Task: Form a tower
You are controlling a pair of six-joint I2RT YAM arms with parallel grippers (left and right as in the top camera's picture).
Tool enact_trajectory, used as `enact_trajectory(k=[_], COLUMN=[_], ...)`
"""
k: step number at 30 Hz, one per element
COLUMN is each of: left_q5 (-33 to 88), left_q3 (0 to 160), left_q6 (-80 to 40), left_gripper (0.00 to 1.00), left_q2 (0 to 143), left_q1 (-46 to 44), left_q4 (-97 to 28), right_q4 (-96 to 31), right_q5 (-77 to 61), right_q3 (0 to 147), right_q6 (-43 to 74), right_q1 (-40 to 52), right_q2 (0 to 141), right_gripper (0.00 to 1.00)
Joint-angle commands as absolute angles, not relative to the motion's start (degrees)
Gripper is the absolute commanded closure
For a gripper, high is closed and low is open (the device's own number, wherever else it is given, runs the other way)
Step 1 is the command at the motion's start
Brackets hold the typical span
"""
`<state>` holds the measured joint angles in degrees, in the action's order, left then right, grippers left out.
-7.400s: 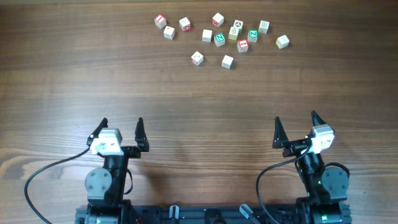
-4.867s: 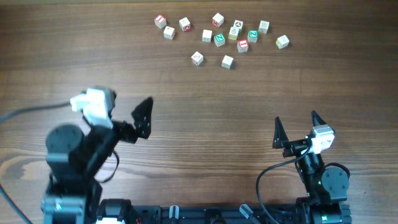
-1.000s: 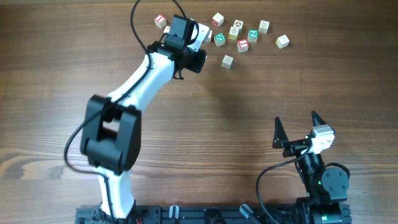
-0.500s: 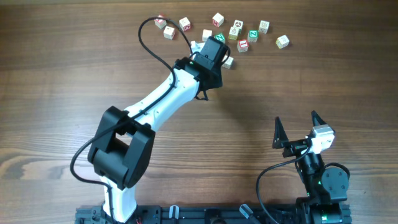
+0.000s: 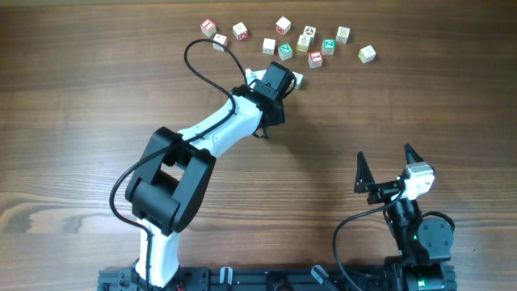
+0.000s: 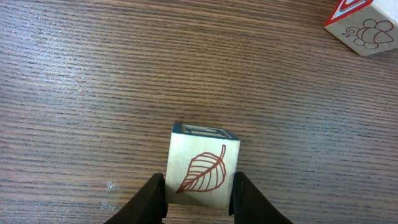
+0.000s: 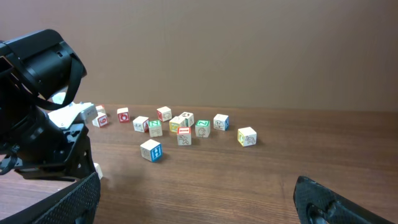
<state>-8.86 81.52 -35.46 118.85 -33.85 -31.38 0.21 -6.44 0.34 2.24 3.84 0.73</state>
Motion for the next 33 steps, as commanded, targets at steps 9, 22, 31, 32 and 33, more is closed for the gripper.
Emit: enact_trajectory(k=[9, 22, 31, 32, 33], left_q5=[-4.3, -13.0, -19.8, -19.8, -19.8], left_q3=[80.6, 80.6, 80.6, 80.6, 80.6], left_q6=[-36.2, -25.9, -27.7, -27.9, -27.9], left_gripper=[0.00, 0.00, 0.00, 0.00, 0.00], left_q2=[115.7, 90.6, 84.2, 84.1, 83.9], left_q1=[-36.3, -36.2, -31.2, -29.6, -27.9], left_q4=[-34.1, -47.2, -67.0, -68.5, -69.3], right_q4=[0.4, 0.4, 0.4, 0.5, 0.5], right_q5=[-7.2, -7.2, -7.1, -7.1, -7.5], right_q3=[0.3, 0.3, 0.3, 0.3, 0.3], right_q6=[1.5, 1.5, 1.5, 1.5, 2.0], right_q1=[3.9, 3.9, 3.9, 3.9, 3.9], right_q2=[0.3, 0.3, 0.3, 0.3, 0.3], right_gripper=[0.00, 0.00, 0.00, 0.00, 0.00])
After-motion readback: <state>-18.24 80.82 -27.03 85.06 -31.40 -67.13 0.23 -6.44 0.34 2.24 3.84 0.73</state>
